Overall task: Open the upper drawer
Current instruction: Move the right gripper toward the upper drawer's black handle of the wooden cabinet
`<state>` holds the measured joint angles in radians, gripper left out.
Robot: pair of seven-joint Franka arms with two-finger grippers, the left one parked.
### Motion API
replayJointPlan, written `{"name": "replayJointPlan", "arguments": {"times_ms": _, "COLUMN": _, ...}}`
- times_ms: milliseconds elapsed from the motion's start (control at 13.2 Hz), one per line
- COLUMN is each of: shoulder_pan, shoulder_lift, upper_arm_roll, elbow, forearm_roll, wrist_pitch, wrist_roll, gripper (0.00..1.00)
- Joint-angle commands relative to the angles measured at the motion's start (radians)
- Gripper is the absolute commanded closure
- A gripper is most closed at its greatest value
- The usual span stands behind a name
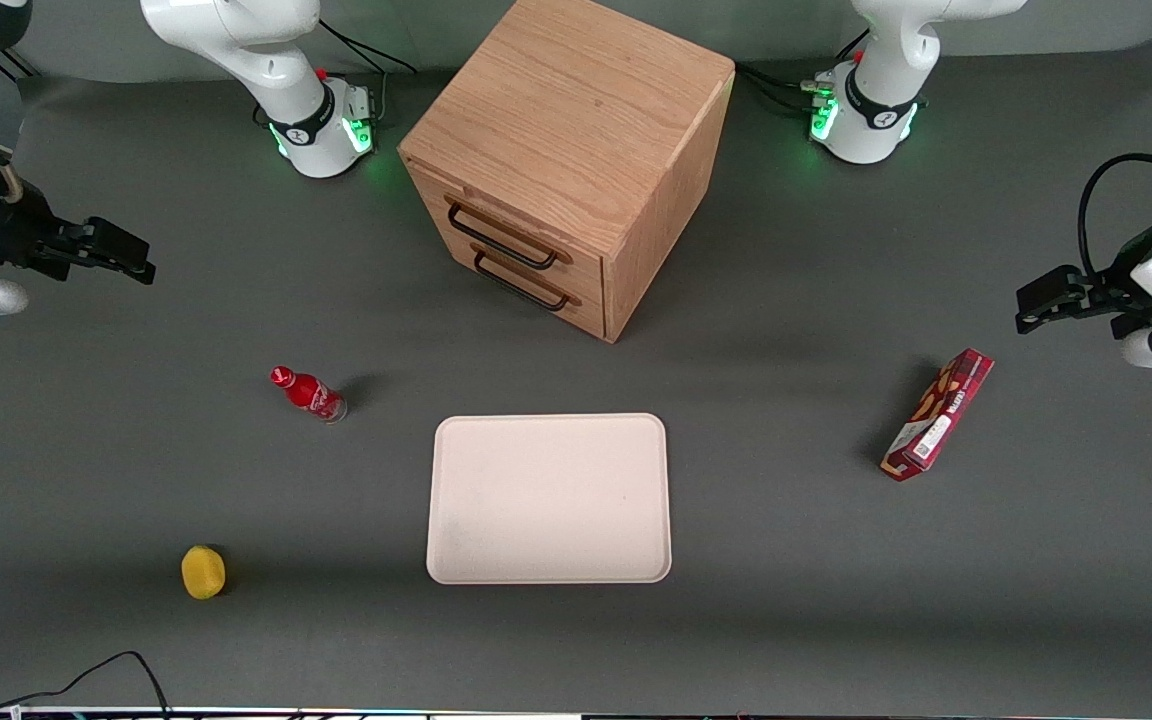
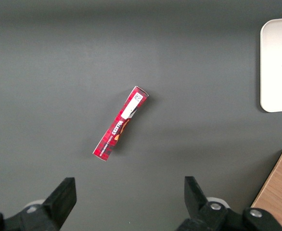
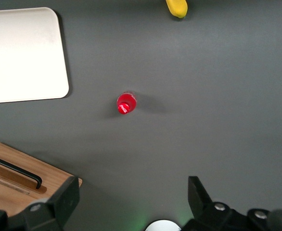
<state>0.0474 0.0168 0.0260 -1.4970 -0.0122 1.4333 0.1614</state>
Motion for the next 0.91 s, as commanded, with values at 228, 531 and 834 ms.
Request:
{"name": "replayJointPlan", "arguments": {"times_ms": 228, "shoulder_pan": -0.008, "shoulder_lift": 0.006, "upper_arm_roll": -0.008, "elbow": 0.026, "forearm_roll": 0.03, "wrist_pitch": -0.027, "wrist_roll": -0.008, "gripper": 0.0}}
{"name": "replayJointPlan", "arguments": {"times_ms": 531, "shoulder_pan": -0.008, "shoulder_lift": 0.006, "upper_arm_roll": -0.009, "elbow": 0.046, "forearm_roll": 0.028, "wrist_pitch": -0.017, "wrist_roll": -0.022, "gripper": 0.0}}
{"name": "replayJointPlan", "arguments": {"times_ms": 834, "shoulder_pan": -0.008, "shoulder_lift": 0.008, "upper_arm_roll": -0.009, "elbow": 0.067, "forearm_roll": 0.035, "wrist_pitch": -0.024, "wrist_roll": -0.026, "gripper": 0.0}}
